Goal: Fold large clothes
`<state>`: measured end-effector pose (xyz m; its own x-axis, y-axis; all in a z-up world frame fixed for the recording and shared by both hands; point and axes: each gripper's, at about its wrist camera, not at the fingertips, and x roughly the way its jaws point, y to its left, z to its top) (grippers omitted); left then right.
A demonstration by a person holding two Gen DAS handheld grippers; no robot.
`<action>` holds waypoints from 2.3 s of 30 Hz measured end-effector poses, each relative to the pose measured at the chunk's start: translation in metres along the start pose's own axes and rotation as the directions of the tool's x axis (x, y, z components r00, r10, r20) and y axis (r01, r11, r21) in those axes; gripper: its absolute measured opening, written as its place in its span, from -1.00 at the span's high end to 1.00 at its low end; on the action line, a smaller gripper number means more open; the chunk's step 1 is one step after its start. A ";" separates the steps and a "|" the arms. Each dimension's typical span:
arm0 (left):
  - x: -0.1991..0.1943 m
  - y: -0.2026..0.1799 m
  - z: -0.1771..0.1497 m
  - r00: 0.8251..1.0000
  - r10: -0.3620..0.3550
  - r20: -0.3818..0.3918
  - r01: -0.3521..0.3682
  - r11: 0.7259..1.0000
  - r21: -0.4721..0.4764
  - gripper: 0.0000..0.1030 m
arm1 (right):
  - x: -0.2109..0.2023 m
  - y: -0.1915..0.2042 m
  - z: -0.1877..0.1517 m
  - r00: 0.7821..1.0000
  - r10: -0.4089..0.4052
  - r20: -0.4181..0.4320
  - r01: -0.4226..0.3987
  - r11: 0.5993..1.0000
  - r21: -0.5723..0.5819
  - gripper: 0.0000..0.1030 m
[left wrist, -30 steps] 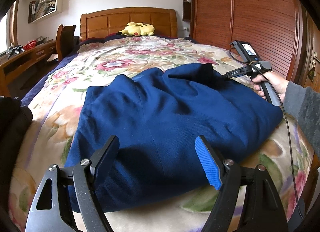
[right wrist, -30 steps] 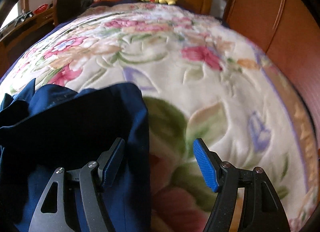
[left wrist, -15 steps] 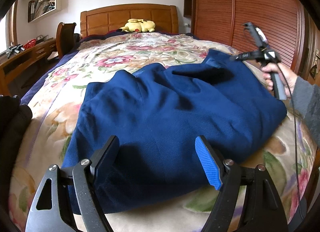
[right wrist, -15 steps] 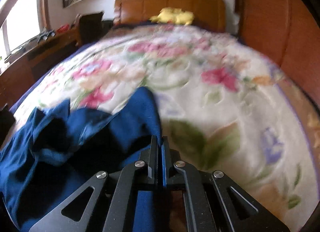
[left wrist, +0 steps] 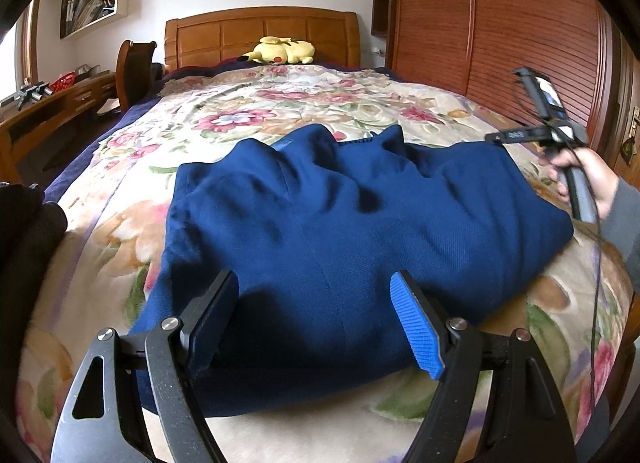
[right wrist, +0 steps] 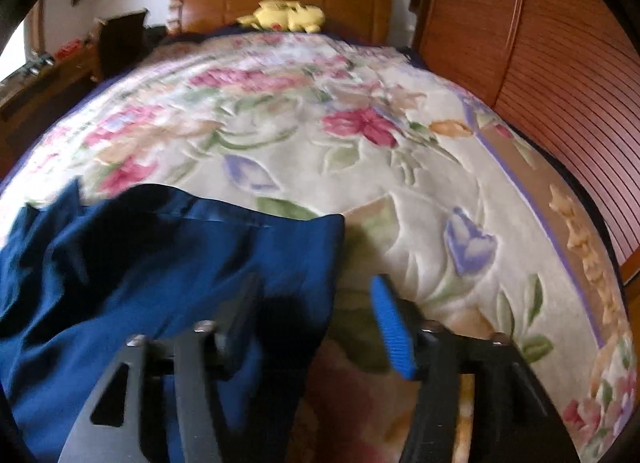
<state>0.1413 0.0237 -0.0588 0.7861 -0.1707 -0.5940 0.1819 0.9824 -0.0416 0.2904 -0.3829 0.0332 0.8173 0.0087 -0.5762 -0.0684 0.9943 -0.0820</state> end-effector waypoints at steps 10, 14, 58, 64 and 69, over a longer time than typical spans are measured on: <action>-0.012 0.012 -0.002 0.999 0.021 0.027 -0.021 1.000 -0.013 -0.54 | -0.097 0.009 -0.084 0.993 0.096 0.068 -0.089 0.990 -0.106 -0.20; -0.014 0.019 -0.002 0.999 0.034 0.027 -0.033 0.999 -0.032 -0.53 | -0.118 0.012 -0.107 0.986 0.154 0.065 -0.145 0.981 -0.127 -0.20; -0.023 0.054 -0.031 0.998 0.064 -0.020 -0.065 0.994 -0.083 -0.10 | -0.070 0.018 -0.144 0.942 0.331 -0.062 -0.332 0.943 -0.015 -0.39; -0.018 0.062 -0.037 0.996 0.052 -0.072 -0.060 0.992 -0.107 0.08 | -0.073 0.018 -0.144 0.925 0.371 -0.081 -0.372 0.928 0.000 0.03; -0.019 0.058 -0.041 0.995 0.057 -0.077 -0.064 0.994 -0.088 0.27 | -0.085 0.028 -0.144 0.943 0.328 -0.061 -0.331 0.942 -0.047 0.45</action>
<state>0.1122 0.0872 -0.0827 0.7473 -0.1080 -0.6557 0.0786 0.9941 -0.0742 0.1362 -0.3714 -0.0371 0.7126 0.3283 -0.6200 -0.3623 0.9290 0.0755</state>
